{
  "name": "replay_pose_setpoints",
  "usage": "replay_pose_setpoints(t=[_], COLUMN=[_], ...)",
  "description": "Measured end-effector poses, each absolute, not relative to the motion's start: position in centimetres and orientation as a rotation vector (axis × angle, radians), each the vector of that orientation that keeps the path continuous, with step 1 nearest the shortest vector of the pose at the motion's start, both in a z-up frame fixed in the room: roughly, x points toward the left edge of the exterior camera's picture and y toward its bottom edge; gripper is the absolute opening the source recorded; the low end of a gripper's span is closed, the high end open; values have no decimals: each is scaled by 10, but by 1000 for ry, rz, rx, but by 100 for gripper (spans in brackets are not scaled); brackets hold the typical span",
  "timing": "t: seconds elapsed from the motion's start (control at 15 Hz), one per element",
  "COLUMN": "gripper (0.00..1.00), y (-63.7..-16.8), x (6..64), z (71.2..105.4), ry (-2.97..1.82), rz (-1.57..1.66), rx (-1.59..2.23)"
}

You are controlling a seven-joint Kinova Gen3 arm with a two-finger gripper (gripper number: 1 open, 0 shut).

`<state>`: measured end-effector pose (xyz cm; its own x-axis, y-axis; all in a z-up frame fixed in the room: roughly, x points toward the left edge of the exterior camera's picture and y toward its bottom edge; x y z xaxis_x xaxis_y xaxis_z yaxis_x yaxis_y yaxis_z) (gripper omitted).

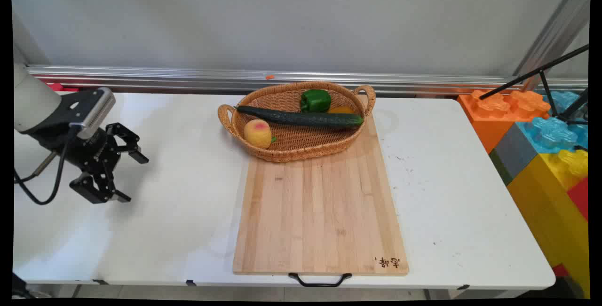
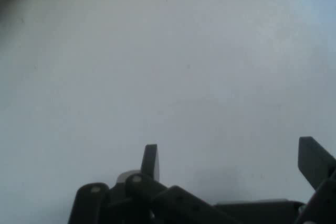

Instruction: Pick up the cucumber from the vegetable basket

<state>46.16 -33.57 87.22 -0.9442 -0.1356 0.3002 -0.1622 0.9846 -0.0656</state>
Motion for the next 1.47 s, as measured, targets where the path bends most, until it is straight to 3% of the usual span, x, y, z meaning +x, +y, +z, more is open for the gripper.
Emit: replay_pose_setpoints(t=[0.53, 1.0, 1.47], gripper=[100, 100, 100], y=[-358, -439, -509], x=[404, 313, 255], z=[887, 909, 889], ry=[-2697, -2613, -2595], rz=[290, 481, 564], rx=[317, 273, 220])
